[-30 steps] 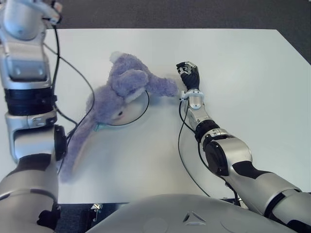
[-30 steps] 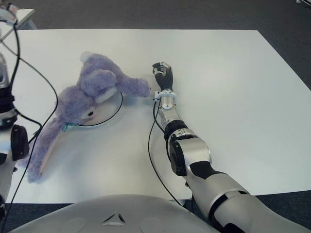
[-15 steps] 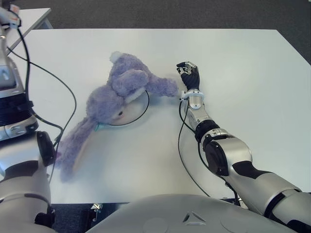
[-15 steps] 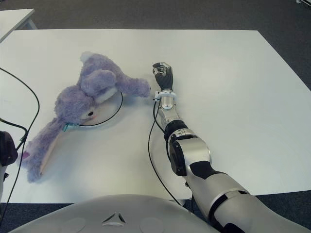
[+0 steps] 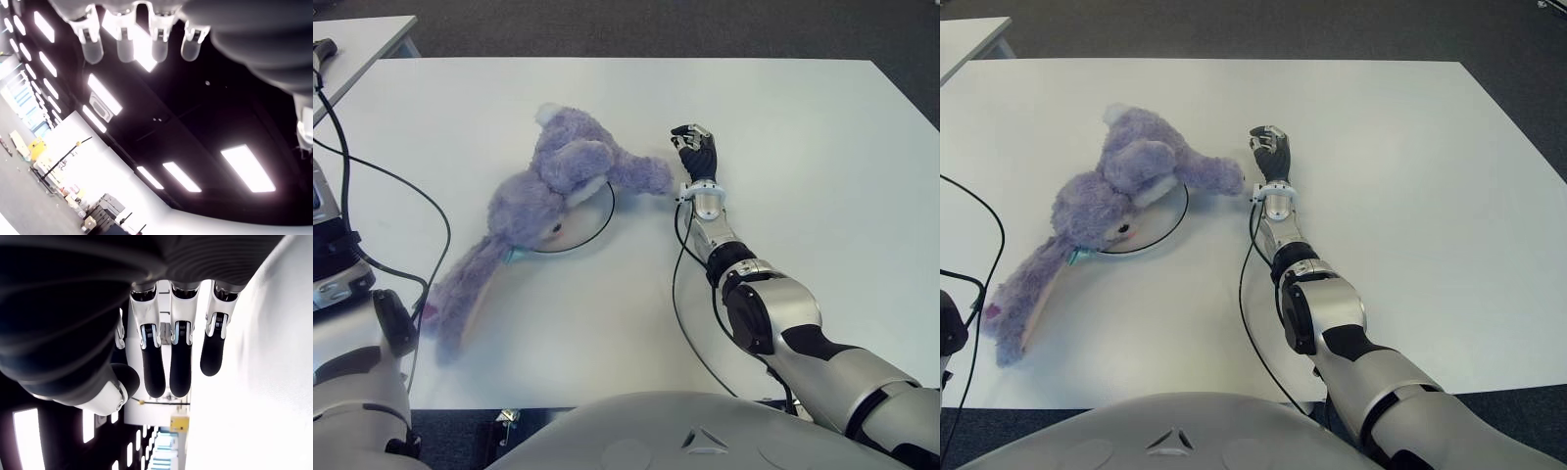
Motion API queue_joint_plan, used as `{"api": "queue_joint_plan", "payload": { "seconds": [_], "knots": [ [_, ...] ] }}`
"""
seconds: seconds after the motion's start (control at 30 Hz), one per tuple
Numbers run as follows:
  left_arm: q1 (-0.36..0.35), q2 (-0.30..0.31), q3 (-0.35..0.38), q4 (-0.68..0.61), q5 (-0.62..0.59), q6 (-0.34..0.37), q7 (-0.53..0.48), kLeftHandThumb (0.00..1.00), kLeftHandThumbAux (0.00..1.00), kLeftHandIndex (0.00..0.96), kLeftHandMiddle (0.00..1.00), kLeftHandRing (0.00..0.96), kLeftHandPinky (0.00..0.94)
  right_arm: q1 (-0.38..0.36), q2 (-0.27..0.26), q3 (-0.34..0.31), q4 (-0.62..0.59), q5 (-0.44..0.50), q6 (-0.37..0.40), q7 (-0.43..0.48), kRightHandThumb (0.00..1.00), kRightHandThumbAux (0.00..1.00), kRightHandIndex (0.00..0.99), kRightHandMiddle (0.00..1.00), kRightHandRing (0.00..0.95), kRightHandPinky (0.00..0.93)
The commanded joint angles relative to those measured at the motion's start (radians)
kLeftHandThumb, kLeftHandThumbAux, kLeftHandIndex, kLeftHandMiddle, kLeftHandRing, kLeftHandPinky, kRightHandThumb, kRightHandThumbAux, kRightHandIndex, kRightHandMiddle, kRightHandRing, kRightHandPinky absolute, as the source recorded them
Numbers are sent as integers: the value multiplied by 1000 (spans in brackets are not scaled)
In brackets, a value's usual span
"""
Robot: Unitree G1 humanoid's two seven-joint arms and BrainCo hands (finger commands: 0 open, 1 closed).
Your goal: Put the doll into the plate.
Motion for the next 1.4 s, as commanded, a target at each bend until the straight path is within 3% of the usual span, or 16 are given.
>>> {"api": "queue_joint_plan", "payload": {
  "seconds": [0.03,0.27,0.47,0.83,1.13,1.4],
  "knots": [
    [53,31,38,11,-52,17,-35,0,394,0,1,0,0,215,65,-17,128,7,101,6,681,743,409,359,342,275],
    [104,50,72,85,-85,-32,-53,0,400,0,0,0,0,211,65,-21,128,8,108,0,683,742,410,359,347,281],
    [120,37,58,142,-100,-76,-43,0,406,0,0,0,0,209,62,-23,129,8,110,3,688,742,409,364,351,279],
    [114,-87,-22,457,-96,-312,-4,0,400,0,0,0,0,205,62,-32,128,14,111,10,685,743,408,358,334,255],
    [40,-185,-48,702,-146,-353,-20,0,376,0,0,0,0,205,60,-34,127,16,108,10,687,742,411,363,337,254],
    [-6,-227,-50,941,-187,-406,-72,0,380,0,0,0,0,205,55,-33,127,14,107,11,685,742,409,359,337,262]
  ]
}}
